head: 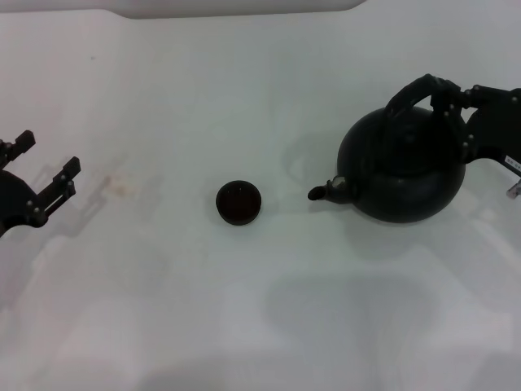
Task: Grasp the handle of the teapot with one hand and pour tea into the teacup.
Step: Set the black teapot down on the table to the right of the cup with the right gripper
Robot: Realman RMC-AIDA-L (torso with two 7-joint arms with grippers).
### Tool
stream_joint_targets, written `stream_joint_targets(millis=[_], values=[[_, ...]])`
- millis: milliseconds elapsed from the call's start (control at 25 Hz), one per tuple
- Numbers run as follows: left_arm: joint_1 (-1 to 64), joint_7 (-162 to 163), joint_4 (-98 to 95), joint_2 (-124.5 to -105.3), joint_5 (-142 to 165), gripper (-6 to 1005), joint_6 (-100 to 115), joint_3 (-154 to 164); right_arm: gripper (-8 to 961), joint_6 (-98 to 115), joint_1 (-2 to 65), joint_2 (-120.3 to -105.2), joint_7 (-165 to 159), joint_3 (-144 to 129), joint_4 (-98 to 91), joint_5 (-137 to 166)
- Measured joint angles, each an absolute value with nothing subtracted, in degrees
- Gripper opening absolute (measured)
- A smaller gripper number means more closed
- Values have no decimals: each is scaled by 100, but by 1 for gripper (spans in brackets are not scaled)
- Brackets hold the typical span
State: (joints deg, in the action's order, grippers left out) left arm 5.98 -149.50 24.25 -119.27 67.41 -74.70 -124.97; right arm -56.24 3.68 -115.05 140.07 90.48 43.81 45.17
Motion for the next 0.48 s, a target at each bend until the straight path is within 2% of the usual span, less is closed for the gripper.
stream_joint_targets(millis=[480], values=[[597, -14950, 2425, -11927, 6741, 726, -7489, -12489, 107, -5637, 388, -11513, 14159, 9048, 4254, 4512]])
